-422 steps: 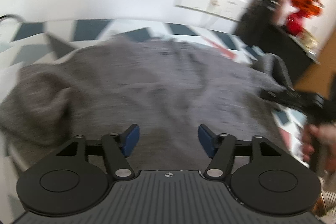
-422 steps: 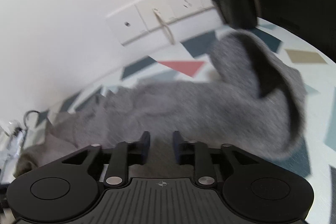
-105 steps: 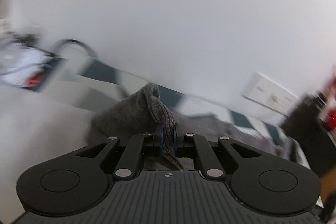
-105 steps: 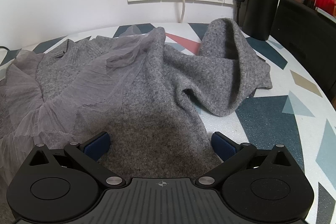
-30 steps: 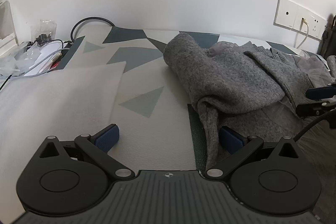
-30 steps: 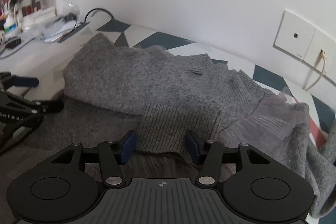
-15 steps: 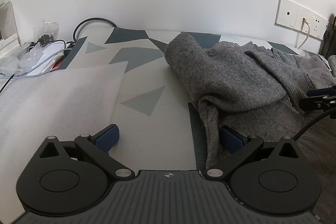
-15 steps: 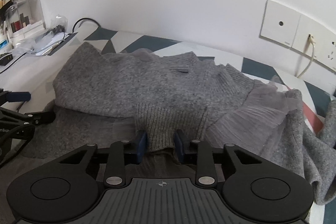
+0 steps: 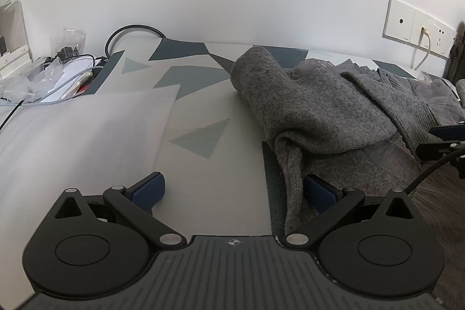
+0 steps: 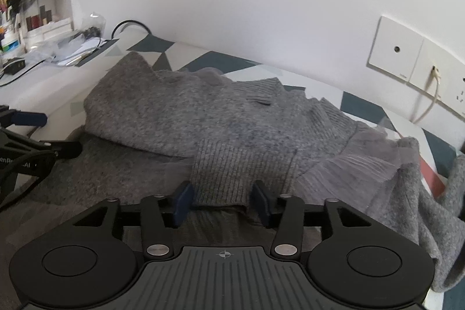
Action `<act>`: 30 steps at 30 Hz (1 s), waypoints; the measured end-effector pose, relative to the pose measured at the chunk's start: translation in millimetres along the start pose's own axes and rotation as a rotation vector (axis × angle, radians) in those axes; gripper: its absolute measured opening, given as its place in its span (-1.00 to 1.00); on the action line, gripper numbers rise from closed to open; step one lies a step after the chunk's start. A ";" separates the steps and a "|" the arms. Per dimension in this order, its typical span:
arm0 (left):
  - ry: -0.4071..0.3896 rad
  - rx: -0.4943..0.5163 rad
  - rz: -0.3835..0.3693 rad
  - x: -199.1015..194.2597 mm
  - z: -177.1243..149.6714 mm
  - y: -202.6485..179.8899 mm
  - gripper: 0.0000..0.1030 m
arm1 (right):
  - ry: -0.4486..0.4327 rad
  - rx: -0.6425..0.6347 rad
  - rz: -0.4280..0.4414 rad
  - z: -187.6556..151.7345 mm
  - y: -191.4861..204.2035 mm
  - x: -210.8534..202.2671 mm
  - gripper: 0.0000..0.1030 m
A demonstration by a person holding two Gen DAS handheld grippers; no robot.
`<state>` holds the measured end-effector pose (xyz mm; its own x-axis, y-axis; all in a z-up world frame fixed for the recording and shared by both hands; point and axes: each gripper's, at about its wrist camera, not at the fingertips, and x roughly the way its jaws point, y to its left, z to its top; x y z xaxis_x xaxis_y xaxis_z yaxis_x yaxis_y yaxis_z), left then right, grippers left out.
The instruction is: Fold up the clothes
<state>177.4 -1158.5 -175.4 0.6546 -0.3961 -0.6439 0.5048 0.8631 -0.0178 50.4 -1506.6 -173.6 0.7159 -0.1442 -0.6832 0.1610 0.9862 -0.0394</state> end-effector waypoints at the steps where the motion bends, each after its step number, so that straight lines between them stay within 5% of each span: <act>1: 0.000 -0.001 0.000 -0.1 -0.1 0.0 1.00 | 0.002 -0.006 0.002 -0.2 0.8 1.4 -0.01; 5: -0.001 0.001 0.003 0.3 0.3 -1.3 1.00 | -0.001 0.047 0.018 2.0 -8.1 2.5 -0.17; 10: -0.009 -0.019 -0.025 -2.8 -1.9 3.8 1.00 | -0.001 0.198 0.047 3.6 -34.2 0.8 -0.79; 23: 0.006 0.010 -0.010 2.1 -0.5 1.6 1.00 | -0.184 0.618 -0.014 6.5 -143.4 -38.5 -0.82; 30: -0.001 0.132 0.031 4.3 7.9 3.5 1.00 | -0.199 0.758 -0.058 6.7 -199.3 -57.5 -0.82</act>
<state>186.4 -1159.6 -172.2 0.6716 -0.3697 -0.6421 0.5538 0.8262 0.1036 -18.3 -1695.4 -121.6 0.7890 -0.2762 -0.5488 0.5701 0.6623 0.4863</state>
